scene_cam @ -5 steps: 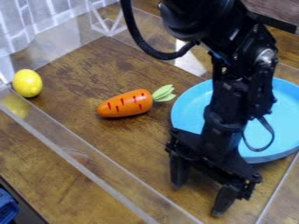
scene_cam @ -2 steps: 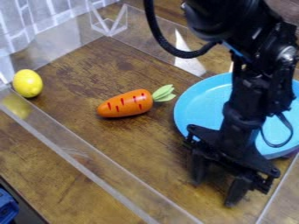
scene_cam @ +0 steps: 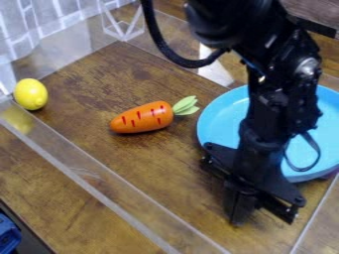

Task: Put the lemon on the blue tray

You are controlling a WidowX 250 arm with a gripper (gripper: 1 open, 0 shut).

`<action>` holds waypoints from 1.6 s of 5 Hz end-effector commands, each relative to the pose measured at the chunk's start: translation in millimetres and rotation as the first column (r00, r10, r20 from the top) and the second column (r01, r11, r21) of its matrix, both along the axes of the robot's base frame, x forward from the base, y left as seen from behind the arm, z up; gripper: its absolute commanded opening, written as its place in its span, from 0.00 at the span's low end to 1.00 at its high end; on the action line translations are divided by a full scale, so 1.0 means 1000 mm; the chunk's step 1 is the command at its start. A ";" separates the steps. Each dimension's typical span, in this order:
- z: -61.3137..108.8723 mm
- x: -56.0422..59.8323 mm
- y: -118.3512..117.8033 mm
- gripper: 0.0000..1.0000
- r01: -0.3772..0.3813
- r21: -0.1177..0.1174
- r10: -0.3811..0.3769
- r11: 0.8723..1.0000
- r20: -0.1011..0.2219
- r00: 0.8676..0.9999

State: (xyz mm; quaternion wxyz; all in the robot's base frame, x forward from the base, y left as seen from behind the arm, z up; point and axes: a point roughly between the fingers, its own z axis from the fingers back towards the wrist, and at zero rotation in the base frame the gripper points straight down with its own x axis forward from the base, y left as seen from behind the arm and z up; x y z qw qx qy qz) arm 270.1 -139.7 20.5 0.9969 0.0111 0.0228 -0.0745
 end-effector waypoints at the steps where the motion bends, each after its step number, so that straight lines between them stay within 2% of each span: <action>1: 0.021 -0.003 0.008 0.00 -0.021 -0.020 0.022 1.000 0.065 0.998; 2: 0.032 -0.008 0.023 0.00 -0.056 -0.013 0.057 0.998 0.095 0.994; 3: 0.057 -0.002 0.062 0.00 -0.175 0.001 0.173 0.985 0.141 0.975; 4: 0.073 0.001 0.109 0.00 -0.279 0.017 0.273 0.960 0.155 0.949; 5: 0.073 -0.005 0.140 0.00 -0.336 0.010 0.331 0.942 0.157 0.931; 6: 0.065 -0.010 0.158 1.00 -0.379 0.006 0.374 0.925 0.158 0.914; 7: 0.061 -0.006 0.174 1.00 -0.412 0.004 0.406 0.911 0.161 0.900; 8: 0.053 0.000 0.173 1.00 -0.433 0.000 0.427 0.901 0.174 0.888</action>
